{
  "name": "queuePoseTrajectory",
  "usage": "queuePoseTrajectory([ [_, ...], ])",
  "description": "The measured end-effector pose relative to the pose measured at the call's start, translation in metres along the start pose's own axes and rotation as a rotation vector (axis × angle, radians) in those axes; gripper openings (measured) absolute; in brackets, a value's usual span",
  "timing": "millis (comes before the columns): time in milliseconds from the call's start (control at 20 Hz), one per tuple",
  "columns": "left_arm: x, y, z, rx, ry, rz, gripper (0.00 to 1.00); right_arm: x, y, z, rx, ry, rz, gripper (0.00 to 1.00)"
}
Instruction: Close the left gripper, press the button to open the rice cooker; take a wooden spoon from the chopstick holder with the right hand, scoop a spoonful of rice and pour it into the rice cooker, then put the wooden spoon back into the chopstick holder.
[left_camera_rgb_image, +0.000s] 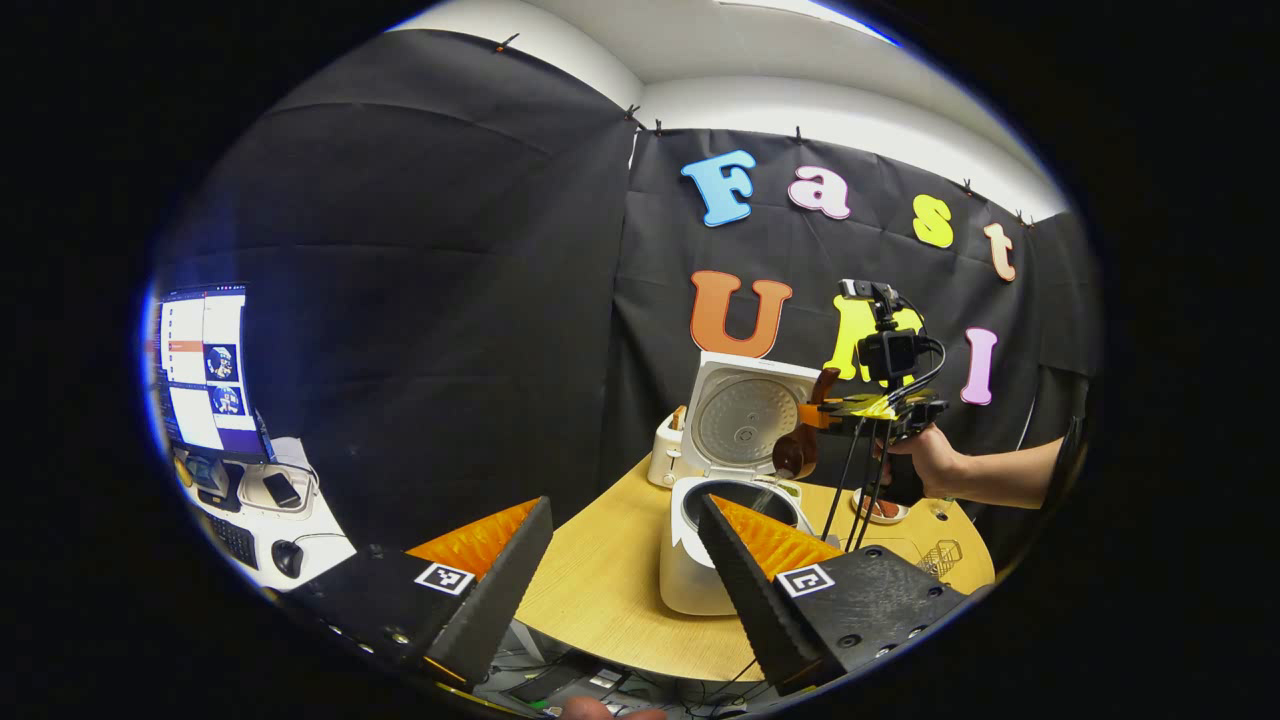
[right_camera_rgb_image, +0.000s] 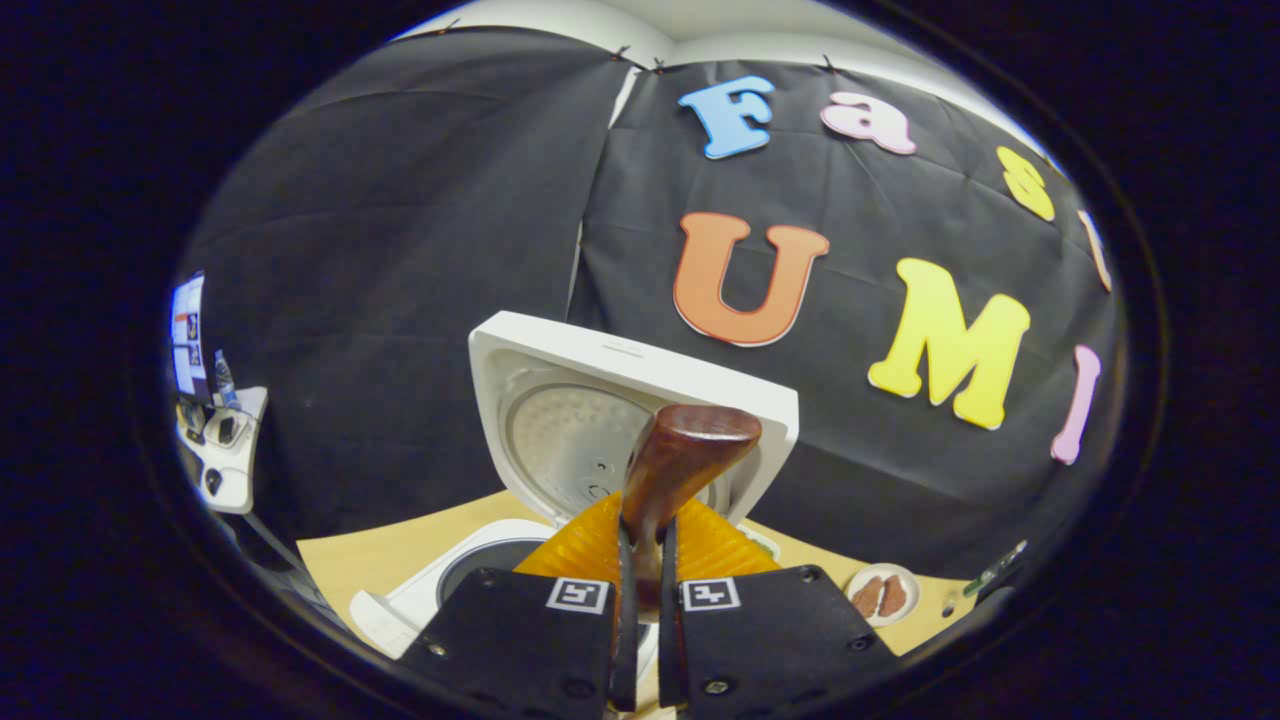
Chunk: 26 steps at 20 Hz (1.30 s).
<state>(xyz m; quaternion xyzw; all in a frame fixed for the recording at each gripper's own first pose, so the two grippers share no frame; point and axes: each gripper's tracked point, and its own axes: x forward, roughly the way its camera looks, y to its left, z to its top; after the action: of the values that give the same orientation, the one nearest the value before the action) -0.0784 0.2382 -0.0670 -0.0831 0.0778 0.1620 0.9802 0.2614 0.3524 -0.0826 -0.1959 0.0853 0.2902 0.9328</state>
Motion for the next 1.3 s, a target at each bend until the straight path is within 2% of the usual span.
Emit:
queuePoseTrajectory([
  [150,0.000,-0.001,0.001,0.005,-0.006,-0.009,0.95,-0.013,0.014,0.014,-0.126,-0.045,0.008,0.13],
  [250,-0.001,-0.002,0.003,0.007,-0.013,-0.018,0.95,-0.017,0.020,0.016,-0.157,-0.063,0.025,0.13],
  [500,-0.006,-0.014,0.004,0.023,-0.021,-0.039,0.95,-0.021,0.012,0.024,-0.094,-0.070,0.040,0.13],
  [750,-0.002,-0.039,0.011,0.038,-0.035,-0.079,0.94,-0.043,-0.008,0.043,0.039,-0.120,0.021,0.13],
  [900,0.003,-0.063,0.019,0.042,-0.055,-0.119,0.95,-0.071,-0.039,0.053,0.139,-0.145,0.002,0.13],
  [1050,0.007,-0.096,0.022,0.048,-0.058,-0.181,0.94,-0.111,-0.087,0.051,0.247,-0.167,-0.037,0.13],
  [1300,0.018,-0.153,0.028,0.086,-0.061,-0.285,0.94,-0.179,-0.178,0.019,0.411,-0.179,-0.156,0.13],
])
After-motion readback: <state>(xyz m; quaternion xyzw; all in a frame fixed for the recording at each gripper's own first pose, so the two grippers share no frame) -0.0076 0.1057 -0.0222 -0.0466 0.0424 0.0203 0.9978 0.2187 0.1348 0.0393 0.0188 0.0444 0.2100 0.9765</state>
